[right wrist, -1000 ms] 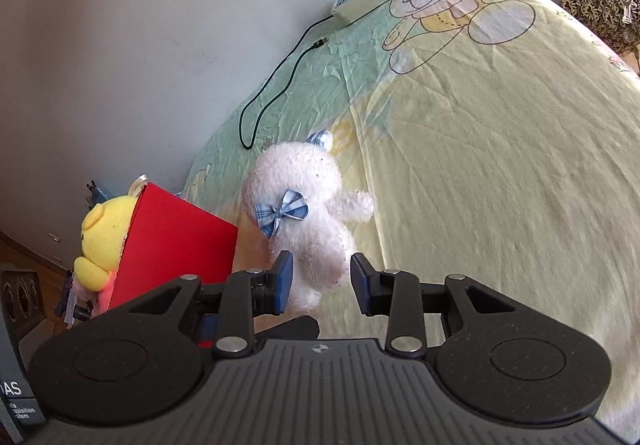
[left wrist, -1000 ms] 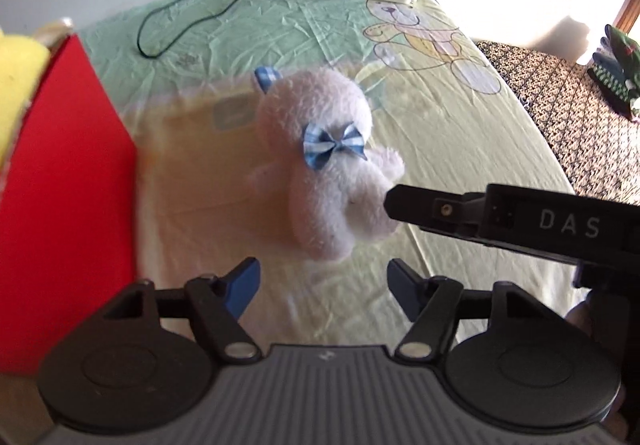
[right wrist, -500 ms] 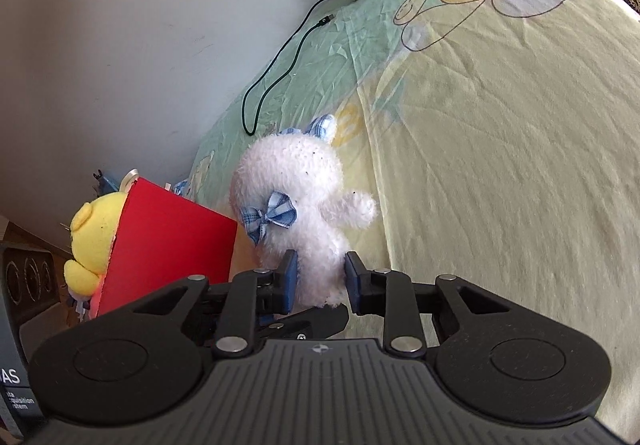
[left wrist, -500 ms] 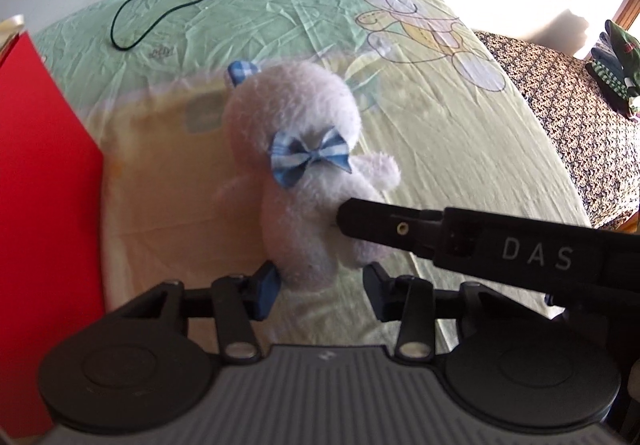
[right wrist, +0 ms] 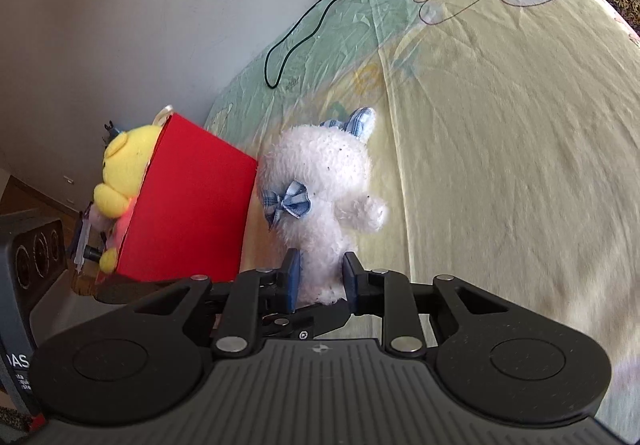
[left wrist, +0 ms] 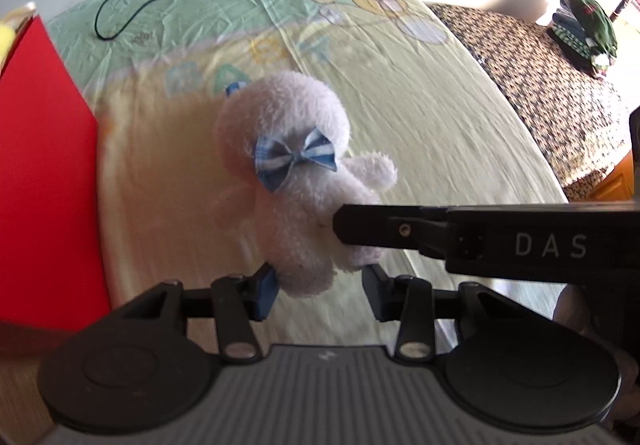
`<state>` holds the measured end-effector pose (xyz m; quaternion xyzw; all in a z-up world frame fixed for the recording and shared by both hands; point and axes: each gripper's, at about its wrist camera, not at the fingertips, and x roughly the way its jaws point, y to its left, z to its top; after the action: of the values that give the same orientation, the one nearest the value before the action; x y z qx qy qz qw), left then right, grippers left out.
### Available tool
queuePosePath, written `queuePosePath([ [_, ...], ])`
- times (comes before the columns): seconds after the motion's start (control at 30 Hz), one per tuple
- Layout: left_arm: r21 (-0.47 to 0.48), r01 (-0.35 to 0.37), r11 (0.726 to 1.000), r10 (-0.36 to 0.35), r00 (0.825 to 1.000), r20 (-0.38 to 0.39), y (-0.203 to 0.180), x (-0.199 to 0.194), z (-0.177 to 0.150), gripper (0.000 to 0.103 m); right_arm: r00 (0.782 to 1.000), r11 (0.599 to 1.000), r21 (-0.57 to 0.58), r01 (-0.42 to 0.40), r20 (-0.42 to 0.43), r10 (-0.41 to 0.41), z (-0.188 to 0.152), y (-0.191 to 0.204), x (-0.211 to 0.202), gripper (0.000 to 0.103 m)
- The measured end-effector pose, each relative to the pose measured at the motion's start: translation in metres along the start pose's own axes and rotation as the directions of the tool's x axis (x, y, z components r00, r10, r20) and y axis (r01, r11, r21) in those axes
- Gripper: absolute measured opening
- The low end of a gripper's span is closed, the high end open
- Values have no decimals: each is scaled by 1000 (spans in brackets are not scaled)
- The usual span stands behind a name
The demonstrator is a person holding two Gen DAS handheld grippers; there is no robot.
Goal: Organize objects
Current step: 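Close the right tool on the white bunny's body and lift it, then carry the white bunny over the red box and lower it in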
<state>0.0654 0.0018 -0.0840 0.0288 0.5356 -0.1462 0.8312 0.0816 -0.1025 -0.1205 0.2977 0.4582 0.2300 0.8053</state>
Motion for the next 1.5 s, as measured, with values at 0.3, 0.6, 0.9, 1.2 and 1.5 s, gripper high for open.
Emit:
queuePosePath([
  [0.3,51,39,998,-37,998,-42,-3,-24,-54,42,994,996,-87,-11,-107,2,-44,25,-8,25],
  [0.6,0,29,1000,-29,998,-51,21,-47,-93,42,965,980,-174,-96,-259,48,-64,56,7,29],
  [0.9,-87,24,996,-23,1000,11,46,-72,-113,64,962,972,-184,-148,-253,99,-71,72,4,37],
  [1.2,-48,24,999,-20,996,86,36,-71,-96,73,995,998,-63,-19,-95,13,-61,52,2,48],
  [1.5,-46,11,999,-9,999,46,36,-45,-80,60,992,998,-31,-52,-118,48,-60,50,28,49],
])
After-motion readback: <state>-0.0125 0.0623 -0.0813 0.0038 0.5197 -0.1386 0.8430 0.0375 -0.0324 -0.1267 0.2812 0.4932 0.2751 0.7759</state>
